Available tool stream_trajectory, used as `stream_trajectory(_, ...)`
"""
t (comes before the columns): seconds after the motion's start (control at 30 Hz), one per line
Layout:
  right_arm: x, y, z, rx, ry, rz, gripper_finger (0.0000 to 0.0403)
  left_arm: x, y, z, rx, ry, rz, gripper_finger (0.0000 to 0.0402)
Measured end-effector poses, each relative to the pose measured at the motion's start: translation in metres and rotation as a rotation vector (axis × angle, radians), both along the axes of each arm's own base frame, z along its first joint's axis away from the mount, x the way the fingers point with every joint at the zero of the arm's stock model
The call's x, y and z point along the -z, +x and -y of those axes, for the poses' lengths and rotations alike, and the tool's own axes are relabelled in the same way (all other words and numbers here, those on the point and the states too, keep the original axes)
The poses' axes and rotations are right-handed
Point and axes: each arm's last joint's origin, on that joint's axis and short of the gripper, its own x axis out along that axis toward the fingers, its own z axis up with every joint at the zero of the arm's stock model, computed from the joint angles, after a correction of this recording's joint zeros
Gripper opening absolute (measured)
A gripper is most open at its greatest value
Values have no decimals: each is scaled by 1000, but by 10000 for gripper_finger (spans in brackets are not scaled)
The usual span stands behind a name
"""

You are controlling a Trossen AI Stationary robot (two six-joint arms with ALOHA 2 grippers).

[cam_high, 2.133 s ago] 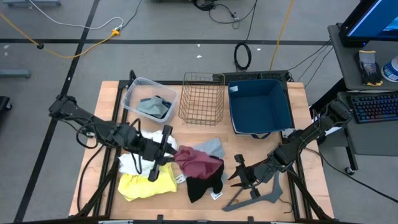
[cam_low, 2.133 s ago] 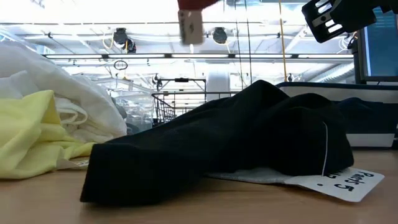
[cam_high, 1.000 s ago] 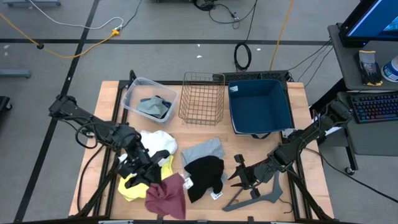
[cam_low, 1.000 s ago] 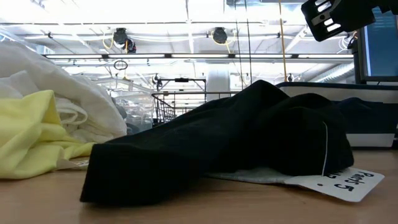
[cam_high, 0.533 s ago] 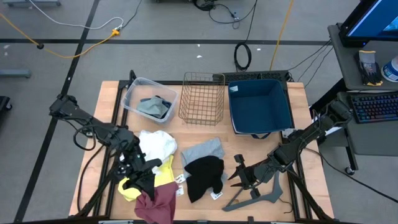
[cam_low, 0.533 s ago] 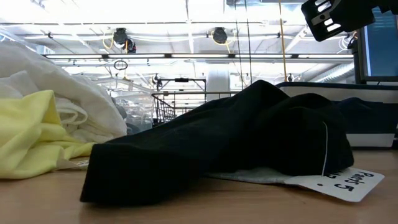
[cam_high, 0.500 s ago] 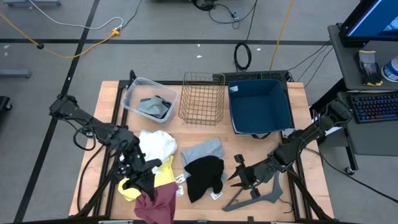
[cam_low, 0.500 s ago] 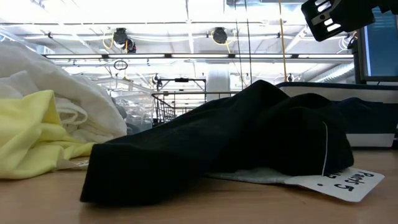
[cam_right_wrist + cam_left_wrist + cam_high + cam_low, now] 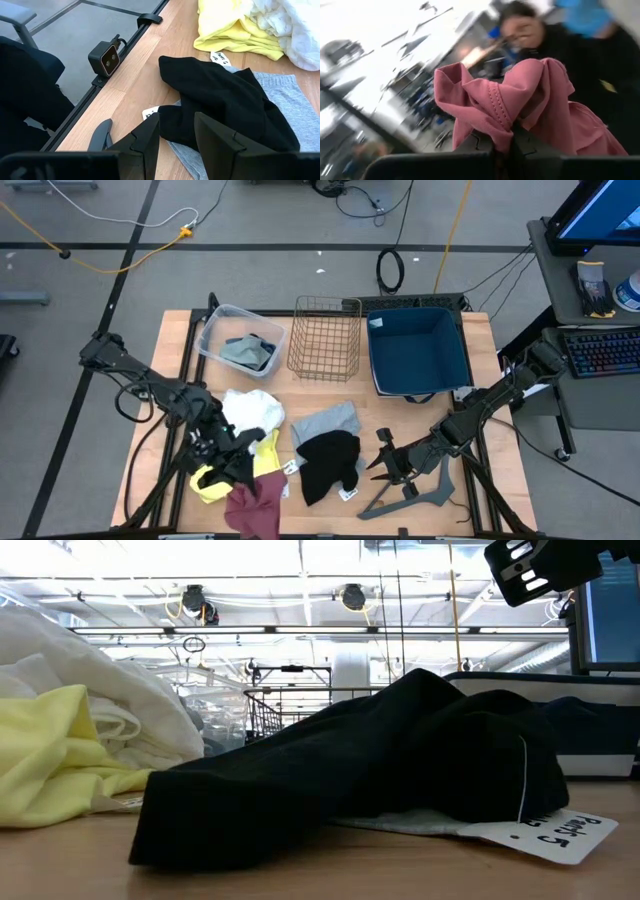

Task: Pick & Place Cloths
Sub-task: Put the pink shorts into the mesh basket

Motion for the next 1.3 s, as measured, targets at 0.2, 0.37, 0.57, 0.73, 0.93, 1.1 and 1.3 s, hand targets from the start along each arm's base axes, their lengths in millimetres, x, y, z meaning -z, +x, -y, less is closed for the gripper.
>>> stream_trajectory(0.2, 0, 0, 0, -10, -16, 6, 116, -7, 7, -6, -255, -217, -126, 6)
stream_trajectory(0.37, 0, 0, 0, -12, -19, 8, 116, -8, 13, -15, -506, -419, -229, 5)
stream_trajectory(0.57, 0, 0, 0, -12, -19, 8, 116, -9, 20, -35, -790, -662, -290, 5)
stream_trajectory(0.73, 0, 0, 0, -12, -19, 8, 116, -7, 27, -55, -950, -784, -301, 7)
stream_trajectory(0.93, 0, 0, 0, -12, -19, 8, 116, -5, 33, -82, -1120, -847, -268, 6)
stream_trajectory(1.1, 0, 0, 0, -12, -19, 8, 116, -3, 38, -106, -1241, -859, -234, 4)
stream_trajectory(1.3, 0, 0, 0, -18, -28, 11, 116, -3, 40, -133, -1340, -866, -189, 4)
